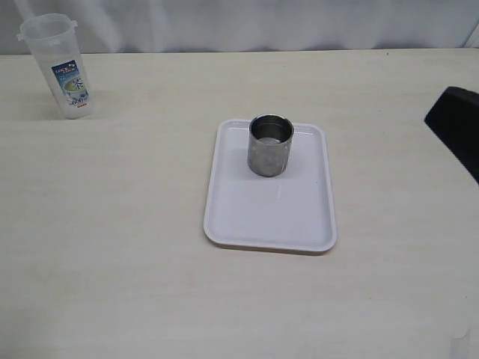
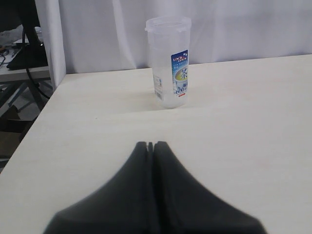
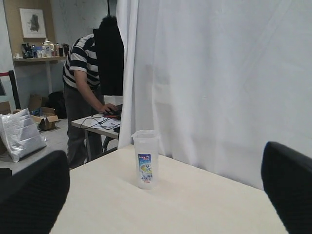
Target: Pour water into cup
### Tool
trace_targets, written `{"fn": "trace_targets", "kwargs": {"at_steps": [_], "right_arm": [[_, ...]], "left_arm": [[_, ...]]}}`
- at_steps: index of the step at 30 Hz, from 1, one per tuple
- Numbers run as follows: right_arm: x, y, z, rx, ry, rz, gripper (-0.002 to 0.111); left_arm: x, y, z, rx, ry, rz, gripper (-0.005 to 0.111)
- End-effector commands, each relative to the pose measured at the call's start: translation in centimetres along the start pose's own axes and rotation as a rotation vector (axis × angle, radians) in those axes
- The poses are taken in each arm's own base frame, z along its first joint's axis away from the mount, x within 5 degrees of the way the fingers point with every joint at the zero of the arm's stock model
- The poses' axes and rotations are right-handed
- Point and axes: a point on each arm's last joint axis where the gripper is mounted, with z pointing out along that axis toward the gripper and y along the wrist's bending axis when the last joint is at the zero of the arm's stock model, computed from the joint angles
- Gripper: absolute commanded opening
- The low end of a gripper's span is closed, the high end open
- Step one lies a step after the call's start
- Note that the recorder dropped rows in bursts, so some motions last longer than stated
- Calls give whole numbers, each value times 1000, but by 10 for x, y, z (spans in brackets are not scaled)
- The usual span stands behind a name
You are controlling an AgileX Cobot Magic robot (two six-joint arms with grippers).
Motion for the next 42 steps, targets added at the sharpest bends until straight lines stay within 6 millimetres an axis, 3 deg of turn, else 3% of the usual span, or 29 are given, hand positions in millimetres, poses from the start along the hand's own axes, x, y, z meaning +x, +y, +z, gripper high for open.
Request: {"fn": "trace_targets", "kwargs": {"at_steps": [1, 13, 16, 21, 24, 42], "right_arm": [[0, 3, -1, -22, -3, 2, 110], [-2, -4, -1, 46, -27, 47, 107], [-2, -5, -1, 64, -27, 48, 89], [-2, 0, -1, -1, -27, 47, 30], [-2, 1, -1, -1, -27, 47, 6], [-2, 1, -1, -1, -27, 47, 4]], "left_arm": [[0, 0, 0, 4, -7, 0, 0], [0, 0, 0, 4, -7, 0, 0], [0, 0, 0, 4, -7, 0, 0], [0, 0, 0, 4, -7, 0, 0], [0, 0, 0, 3, -5, 3, 0], [0, 0, 0, 3, -5, 3, 0]]}}
